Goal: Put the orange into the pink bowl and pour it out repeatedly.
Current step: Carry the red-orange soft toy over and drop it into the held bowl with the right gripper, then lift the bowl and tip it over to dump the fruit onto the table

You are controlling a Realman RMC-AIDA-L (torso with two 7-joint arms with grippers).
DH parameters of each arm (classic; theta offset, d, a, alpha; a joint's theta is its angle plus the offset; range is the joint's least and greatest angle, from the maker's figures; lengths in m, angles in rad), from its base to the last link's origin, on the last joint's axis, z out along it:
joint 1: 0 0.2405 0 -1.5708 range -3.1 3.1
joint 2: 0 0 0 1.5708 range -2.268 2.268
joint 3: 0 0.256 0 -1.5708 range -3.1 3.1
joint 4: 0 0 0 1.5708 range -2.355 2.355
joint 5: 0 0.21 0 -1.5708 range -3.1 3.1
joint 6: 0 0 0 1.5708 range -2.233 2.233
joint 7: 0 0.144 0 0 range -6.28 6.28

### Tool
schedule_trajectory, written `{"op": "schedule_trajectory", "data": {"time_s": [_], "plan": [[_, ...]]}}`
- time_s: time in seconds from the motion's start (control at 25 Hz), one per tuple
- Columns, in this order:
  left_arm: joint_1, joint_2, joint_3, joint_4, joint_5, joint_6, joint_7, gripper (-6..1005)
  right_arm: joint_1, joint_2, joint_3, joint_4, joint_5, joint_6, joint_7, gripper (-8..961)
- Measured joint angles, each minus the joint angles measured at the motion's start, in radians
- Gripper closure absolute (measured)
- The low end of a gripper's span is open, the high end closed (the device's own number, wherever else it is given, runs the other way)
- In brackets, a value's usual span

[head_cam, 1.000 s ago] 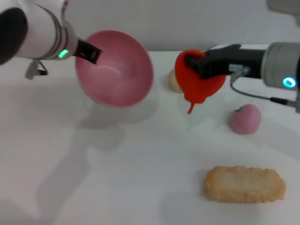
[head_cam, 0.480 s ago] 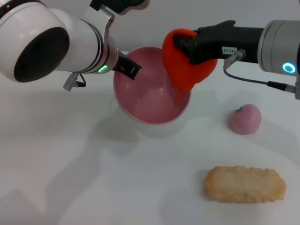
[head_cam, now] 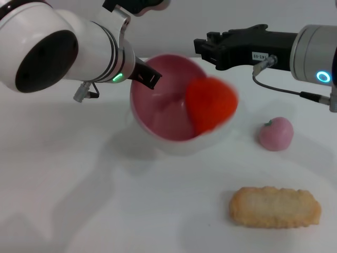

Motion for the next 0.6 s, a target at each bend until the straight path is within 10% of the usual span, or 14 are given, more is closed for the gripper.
{"op": "schedule_trajectory", "data": {"time_s": [0.6], "plan": [[-0.008, 0.001, 0.058, 0.026, -0.01, 0.024, 0.029, 953, -0.109, 0.006, 0.192, 0.039, -0.23, -0.17, 0.068, 419]]}}
